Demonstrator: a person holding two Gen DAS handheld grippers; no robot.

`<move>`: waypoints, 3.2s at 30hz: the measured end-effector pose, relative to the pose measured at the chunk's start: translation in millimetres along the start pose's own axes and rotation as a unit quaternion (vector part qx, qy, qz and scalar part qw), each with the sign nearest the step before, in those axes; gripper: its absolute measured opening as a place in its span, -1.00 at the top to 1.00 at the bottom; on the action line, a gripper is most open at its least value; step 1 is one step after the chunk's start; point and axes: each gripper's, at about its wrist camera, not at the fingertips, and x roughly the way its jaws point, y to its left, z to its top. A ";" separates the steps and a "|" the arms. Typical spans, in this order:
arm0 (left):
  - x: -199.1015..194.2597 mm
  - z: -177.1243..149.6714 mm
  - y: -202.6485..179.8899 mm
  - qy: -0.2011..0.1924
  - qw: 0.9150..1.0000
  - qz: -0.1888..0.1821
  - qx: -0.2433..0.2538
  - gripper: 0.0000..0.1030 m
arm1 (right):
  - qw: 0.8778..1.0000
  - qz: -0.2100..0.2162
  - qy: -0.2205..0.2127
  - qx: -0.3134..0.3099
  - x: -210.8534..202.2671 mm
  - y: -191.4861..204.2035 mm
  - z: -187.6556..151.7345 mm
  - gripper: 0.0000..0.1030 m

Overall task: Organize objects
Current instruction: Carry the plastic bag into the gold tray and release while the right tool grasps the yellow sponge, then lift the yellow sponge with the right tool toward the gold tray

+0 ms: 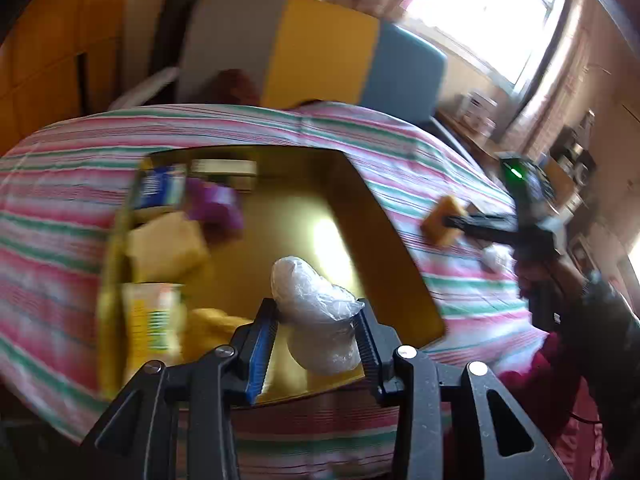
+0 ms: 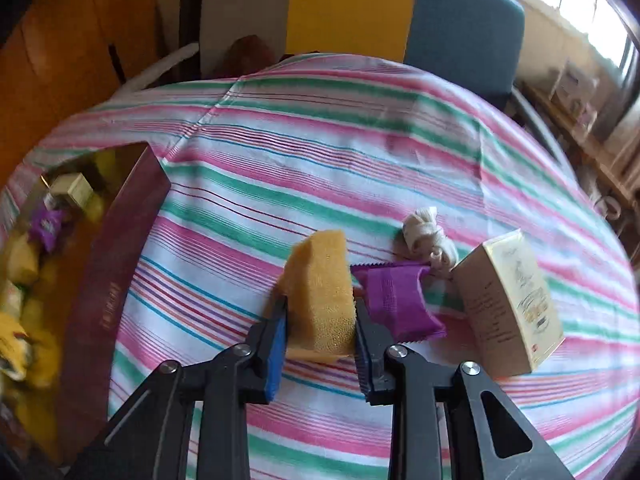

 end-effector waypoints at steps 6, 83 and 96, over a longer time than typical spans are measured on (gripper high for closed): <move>-0.8 0.1 27.0 -0.001 0.999 0.029 -0.027 0.25 | 0.999 0.028 -0.014 0.027 -4.2 -22.2 -19.4 0.46; 5.5 -9.8 -27.6 -0.034 0.985 0.140 0.095 0.04 | 0.999 0.005 -0.029 -0.026 -5.9 -1.7 -17.8 0.46; 28.4 -16.0 -7.8 -0.001 0.988 0.132 0.076 0.04 | 0.999 0.006 -0.029 -0.020 -4.0 -2.4 -16.8 0.46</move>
